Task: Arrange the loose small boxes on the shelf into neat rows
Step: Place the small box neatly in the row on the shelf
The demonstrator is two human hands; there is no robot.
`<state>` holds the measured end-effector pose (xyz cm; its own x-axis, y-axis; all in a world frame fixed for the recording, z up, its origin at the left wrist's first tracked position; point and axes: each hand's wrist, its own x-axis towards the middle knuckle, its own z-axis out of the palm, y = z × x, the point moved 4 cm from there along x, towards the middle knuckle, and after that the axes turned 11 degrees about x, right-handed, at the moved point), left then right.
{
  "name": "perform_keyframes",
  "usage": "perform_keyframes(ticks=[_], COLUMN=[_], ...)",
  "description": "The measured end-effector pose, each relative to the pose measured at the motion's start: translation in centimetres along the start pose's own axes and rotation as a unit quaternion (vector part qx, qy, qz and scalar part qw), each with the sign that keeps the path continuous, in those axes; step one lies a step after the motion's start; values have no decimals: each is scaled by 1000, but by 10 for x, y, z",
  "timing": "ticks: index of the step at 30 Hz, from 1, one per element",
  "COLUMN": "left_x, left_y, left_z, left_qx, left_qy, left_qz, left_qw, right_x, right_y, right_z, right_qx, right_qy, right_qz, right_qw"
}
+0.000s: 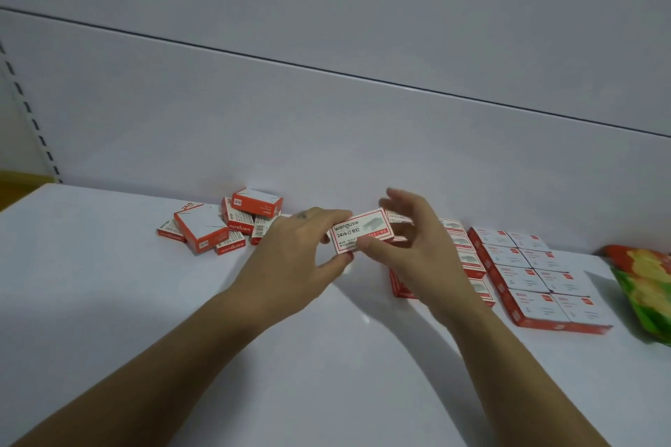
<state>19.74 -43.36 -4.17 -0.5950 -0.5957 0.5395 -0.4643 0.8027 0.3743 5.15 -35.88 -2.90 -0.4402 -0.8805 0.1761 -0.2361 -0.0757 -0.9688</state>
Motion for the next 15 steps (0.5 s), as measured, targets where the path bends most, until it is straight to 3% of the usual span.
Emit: perform_keyframes(ticks=[2, 5, 9, 12, 15], left_x=[-1, -1, -3, -7, -12], left_y=[1, 5, 11, 17, 26], left_z=[-1, -1, 0, 4, 11], left_qx=[4, 1, -17, -17, -1], left_qy=[-1, 8, -6, -39, -68], left_qz=[7, 32, 41, 52, 53], left_qw=[1000, 999, 999, 998, 996], right_x=[-1, 0, -7, -16, -22], right_y=[-15, -34, -39, -31, -15], right_z=[-8, -8, -8, -15, -28], right_qx=[-161, -354, -470, -497, -485], right_qy=[-30, -76, -93, -93, -101], right_qz=[-92, -222, -258, -254, -219], right_qw=[982, 905, 839, 824, 841])
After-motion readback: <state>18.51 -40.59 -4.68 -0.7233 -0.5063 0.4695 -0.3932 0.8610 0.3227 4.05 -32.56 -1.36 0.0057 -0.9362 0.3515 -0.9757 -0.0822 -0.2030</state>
